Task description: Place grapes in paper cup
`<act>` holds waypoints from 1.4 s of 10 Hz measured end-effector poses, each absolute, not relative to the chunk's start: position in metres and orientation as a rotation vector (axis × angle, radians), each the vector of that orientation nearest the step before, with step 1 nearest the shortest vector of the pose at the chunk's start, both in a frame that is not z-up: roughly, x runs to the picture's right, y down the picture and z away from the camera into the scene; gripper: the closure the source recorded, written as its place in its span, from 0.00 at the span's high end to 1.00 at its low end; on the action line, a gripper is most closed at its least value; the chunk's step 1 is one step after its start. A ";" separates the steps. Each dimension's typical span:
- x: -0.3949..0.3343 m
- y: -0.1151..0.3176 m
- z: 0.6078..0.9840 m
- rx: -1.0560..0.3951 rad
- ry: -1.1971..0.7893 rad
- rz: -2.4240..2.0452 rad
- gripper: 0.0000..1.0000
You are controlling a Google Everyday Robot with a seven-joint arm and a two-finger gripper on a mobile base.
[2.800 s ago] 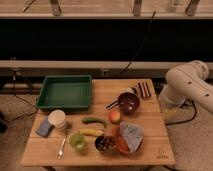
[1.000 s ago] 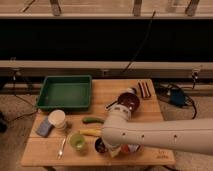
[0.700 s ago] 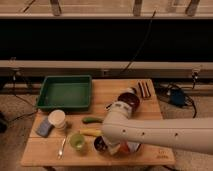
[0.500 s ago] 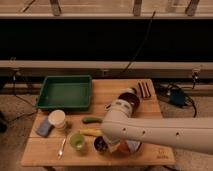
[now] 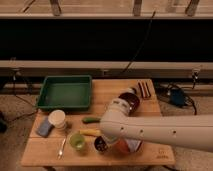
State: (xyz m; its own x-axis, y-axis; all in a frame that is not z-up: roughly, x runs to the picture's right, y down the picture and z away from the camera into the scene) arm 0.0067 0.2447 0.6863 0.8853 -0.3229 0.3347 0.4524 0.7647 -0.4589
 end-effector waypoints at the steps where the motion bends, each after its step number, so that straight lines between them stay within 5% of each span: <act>1: 0.008 0.245 0.689 -0.558 -0.238 -0.430 0.21; 3: 0.012 0.247 0.693 -0.562 -0.227 -0.435 0.07; 14: -0.001 0.209 0.621 -0.473 -0.314 -0.488 0.07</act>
State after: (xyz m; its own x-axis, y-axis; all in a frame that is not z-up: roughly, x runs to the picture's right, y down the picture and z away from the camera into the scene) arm -0.0009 0.2092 0.6212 0.8393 -0.3729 0.3956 0.5147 0.7794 -0.3573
